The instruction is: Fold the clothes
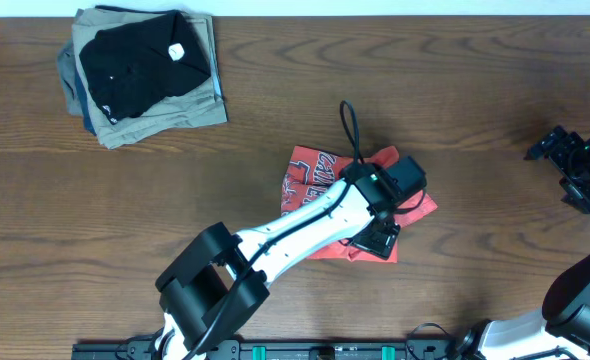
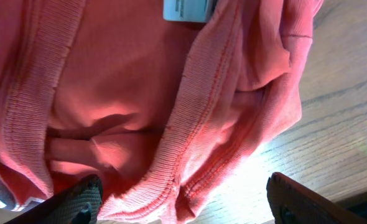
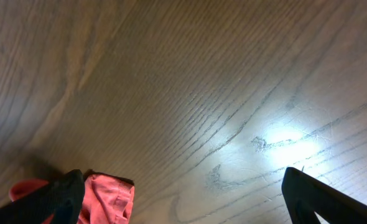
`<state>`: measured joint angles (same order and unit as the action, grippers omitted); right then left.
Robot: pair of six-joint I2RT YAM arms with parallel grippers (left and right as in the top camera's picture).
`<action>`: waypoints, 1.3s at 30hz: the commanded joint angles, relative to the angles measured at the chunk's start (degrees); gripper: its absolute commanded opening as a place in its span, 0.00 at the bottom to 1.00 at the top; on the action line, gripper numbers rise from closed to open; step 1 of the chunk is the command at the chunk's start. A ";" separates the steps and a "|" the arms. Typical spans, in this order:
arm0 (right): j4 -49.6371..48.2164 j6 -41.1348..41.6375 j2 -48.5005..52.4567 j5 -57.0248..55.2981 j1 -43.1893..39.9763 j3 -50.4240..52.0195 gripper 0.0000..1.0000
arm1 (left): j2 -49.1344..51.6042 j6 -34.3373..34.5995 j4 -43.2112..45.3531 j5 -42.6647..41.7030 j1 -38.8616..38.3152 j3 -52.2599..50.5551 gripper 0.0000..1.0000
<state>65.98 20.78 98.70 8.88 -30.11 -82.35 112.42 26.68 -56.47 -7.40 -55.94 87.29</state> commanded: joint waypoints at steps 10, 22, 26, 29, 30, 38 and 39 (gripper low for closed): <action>0.02 -0.07 -0.98 -0.55 -0.46 -0.68 0.99 | 0.74 -1.18 -0.02 -0.09 -0.02 -1.49 0.42; 0.02 -0.07 -0.98 -0.55 -0.46 -0.68 0.99 | -0.04 -0.42 -1.29 -0.22 -0.04 -0.76 0.06; 0.02 -0.07 -0.98 -0.55 -0.46 -0.68 0.99 | -2.29 -0.31 -2.84 -2.32 -0.94 0.55 0.06; 0.02 -0.07 -0.98 -0.55 -0.46 -0.68 0.99 | -5.03 -0.28 -2.80 -2.69 -2.89 0.61 0.06; 0.00 -0.04 -0.98 -0.55 -0.46 -0.68 0.99 | -5.70 -0.26 -2.80 -2.69 -3.54 0.61 0.06; 0.02 -0.07 -0.98 -0.55 -0.46 -0.68 0.99 | -5.90 1.95 1.77 -2.64 -10.34 0.42 0.06; 0.00 -0.07 -0.98 -0.55 -0.46 -0.68 0.99 | -5.64 2.14 2.86 -2.64 -10.95 0.24 0.06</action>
<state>65.98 20.78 98.72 8.88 -30.11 -82.35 106.34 27.33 -54.68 -9.28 -65.41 86.91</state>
